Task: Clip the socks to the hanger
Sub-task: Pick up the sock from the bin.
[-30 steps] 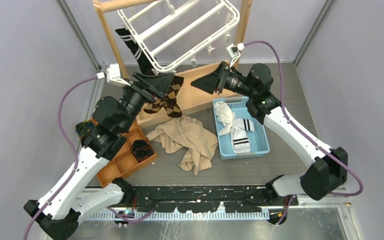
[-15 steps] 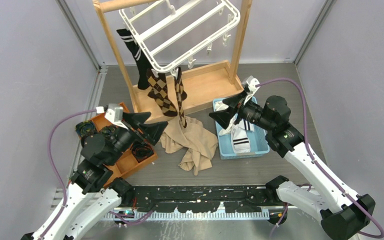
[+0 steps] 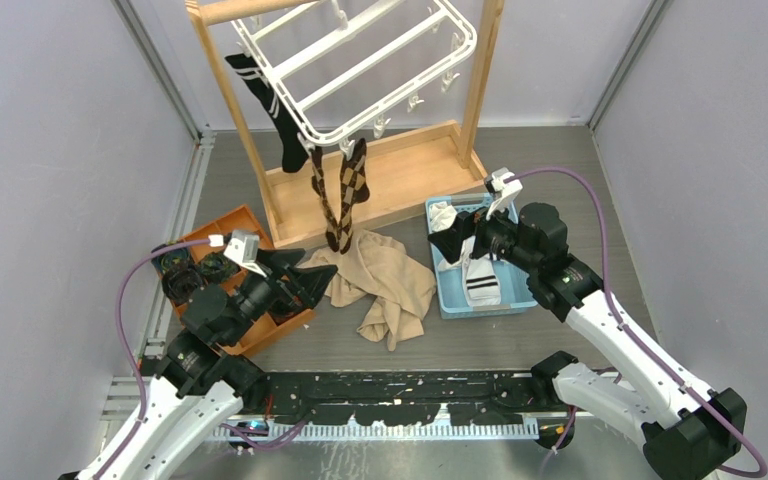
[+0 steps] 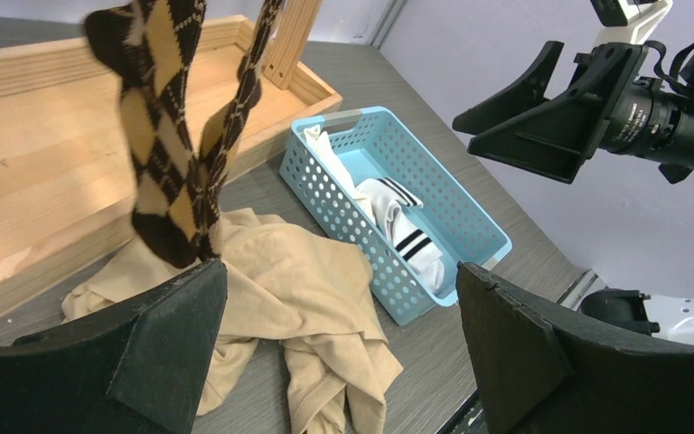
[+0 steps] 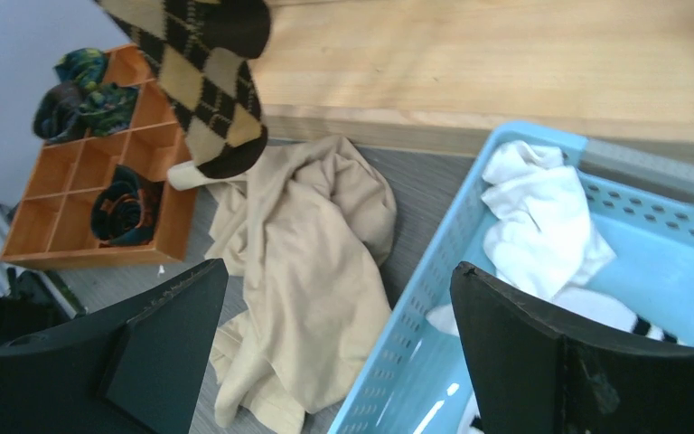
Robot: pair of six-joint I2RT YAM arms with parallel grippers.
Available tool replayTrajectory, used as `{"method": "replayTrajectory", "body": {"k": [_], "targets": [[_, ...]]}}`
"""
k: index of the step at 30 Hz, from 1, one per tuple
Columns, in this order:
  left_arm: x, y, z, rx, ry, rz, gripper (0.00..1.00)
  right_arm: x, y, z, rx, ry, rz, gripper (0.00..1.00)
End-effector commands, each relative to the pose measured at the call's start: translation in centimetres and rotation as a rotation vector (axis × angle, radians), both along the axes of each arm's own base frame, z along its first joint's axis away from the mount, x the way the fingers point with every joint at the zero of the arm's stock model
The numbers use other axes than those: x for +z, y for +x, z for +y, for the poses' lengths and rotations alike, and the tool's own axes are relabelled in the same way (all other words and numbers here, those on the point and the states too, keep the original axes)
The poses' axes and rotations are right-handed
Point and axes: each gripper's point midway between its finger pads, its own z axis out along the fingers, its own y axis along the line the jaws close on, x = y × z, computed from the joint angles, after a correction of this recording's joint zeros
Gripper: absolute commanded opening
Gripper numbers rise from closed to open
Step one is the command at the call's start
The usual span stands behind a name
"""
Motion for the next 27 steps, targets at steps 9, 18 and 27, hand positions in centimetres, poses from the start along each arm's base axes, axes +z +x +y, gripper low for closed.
{"method": "replayTrajectory", "body": {"k": [9, 18, 27], "targets": [[-1.4, 0.2, -0.8, -0.031, 0.008, 0.031, 0.96, -3.8, 1.4, -6.3, -0.384, -0.118, 0.203, 1.00], [1.2, -0.6, -3.1, -0.153, -0.148, 0.016, 0.97, 1.2, 1.8, -2.2, -0.158, 0.005, 0.038, 1.00], [3.0, -1.0, -3.5, -0.186, -0.265, 0.008, 0.91, -2.1, 3.6, -3.8, -0.198, -0.044, 0.122, 1.00]]}}
